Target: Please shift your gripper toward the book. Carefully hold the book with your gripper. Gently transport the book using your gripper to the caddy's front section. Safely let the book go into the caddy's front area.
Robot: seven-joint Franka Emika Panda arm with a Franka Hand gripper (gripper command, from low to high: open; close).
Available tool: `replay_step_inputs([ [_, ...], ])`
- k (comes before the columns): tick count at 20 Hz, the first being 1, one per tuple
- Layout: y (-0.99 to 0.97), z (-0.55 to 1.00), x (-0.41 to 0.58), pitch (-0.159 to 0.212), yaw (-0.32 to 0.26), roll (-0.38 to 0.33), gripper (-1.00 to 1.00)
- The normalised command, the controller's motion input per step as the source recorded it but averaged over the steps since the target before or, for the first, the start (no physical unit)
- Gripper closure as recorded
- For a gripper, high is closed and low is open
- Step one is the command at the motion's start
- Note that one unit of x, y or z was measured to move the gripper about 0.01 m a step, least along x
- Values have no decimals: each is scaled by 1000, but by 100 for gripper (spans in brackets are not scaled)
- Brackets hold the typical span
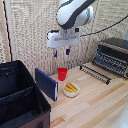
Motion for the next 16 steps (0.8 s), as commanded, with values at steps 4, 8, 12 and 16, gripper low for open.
replay_step_inputs([
  [4,548,-68,270,73,57,-83,-100],
  [8,691,-37,274,72,75,-103,-100],
  [12,647,-17,266,62,89,-99,-100],
  [16,453,-92,328,42,160,-81,-100],
])
